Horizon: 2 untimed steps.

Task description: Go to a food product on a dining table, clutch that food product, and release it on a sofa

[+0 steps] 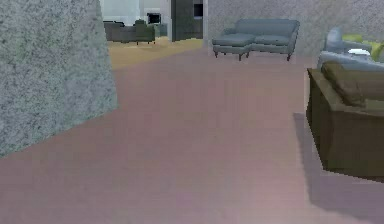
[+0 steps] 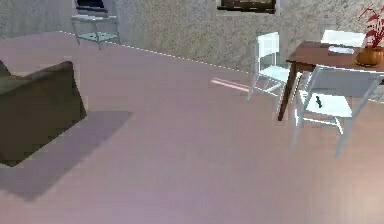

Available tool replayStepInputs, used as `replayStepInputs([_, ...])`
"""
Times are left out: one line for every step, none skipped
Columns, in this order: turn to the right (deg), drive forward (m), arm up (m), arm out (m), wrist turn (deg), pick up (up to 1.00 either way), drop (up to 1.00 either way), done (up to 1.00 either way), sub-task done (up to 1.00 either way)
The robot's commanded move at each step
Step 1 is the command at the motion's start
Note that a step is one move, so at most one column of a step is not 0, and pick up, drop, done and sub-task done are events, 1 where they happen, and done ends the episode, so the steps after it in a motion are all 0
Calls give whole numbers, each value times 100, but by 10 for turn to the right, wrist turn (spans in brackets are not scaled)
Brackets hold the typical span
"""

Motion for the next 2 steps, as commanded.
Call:
replayStepInputs([0,100,0,0,0,0,0,0,0])
replayStepInputs([0,100,0,0,0,0,0,0,0])
